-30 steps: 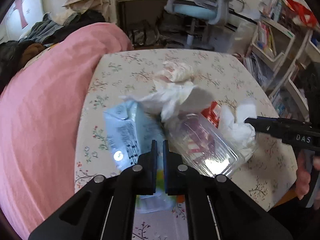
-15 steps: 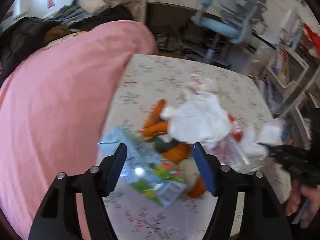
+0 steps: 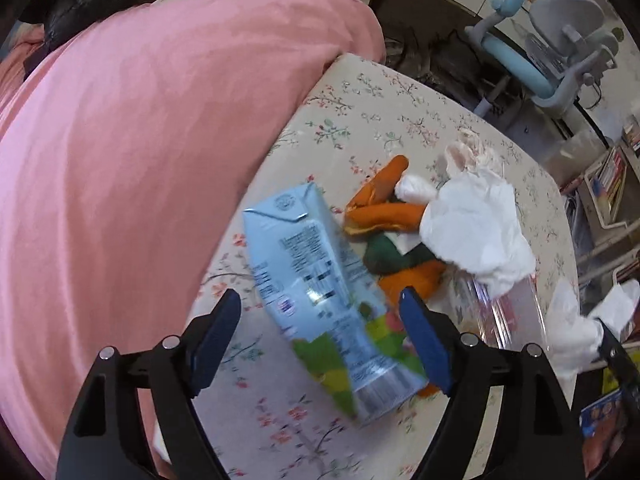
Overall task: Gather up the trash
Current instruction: 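Grasp the light blue milk carton with left gripper while right grasps white tissue, then carry carton over yellow bin and open left gripper while right drops tissue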
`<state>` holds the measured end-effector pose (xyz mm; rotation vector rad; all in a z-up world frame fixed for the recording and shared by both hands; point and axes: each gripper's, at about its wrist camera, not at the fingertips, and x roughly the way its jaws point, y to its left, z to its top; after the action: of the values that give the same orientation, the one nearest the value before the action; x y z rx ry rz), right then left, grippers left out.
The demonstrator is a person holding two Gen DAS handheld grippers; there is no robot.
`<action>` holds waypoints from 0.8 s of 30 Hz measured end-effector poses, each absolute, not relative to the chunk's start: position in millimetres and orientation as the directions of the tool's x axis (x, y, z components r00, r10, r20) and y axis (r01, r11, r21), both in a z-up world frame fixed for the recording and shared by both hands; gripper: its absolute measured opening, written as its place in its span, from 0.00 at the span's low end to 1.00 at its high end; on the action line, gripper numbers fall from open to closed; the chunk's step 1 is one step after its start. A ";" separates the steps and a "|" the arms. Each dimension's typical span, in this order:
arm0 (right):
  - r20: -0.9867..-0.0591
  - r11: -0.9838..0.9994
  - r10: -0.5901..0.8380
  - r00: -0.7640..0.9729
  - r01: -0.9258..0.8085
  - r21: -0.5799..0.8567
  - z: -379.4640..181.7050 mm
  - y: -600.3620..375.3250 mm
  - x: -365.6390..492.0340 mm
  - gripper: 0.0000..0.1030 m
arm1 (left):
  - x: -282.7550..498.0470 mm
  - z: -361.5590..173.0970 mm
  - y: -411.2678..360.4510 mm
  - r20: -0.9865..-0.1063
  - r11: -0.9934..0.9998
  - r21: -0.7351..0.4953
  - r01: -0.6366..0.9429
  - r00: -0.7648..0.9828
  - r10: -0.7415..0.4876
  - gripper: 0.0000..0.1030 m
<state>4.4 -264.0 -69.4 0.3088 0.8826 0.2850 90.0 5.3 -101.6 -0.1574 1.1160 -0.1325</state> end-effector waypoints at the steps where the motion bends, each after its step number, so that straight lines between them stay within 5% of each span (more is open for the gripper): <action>1: -0.707 0.919 0.368 0.603 -0.120 0.376 -68.8 -263.0 3.5 0.04 | 90.9 -105.1 -1.2 -0.886 0.986 -0.164 0.030 0.436 -0.160 0.75; 7: -0.695 0.916 0.380 0.611 -0.146 0.373 -60.3 -259.9 -2.4 0.04 | 87.6 -103.8 -2.2 -0.864 0.982 -0.185 0.024 0.472 -0.174 0.48; 24: -0.673 0.826 0.558 0.486 -0.402 0.395 -43.1 -202.4 -57.9 0.04 | 20.3 -53.2 22.8 -0.753 0.960 -0.270 0.080 0.603 -0.262 0.47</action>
<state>-57.9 -202.4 -43.1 0.1940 0.8886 0.5883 20.3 22.8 -53.2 -0.2171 0.9037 -0.2001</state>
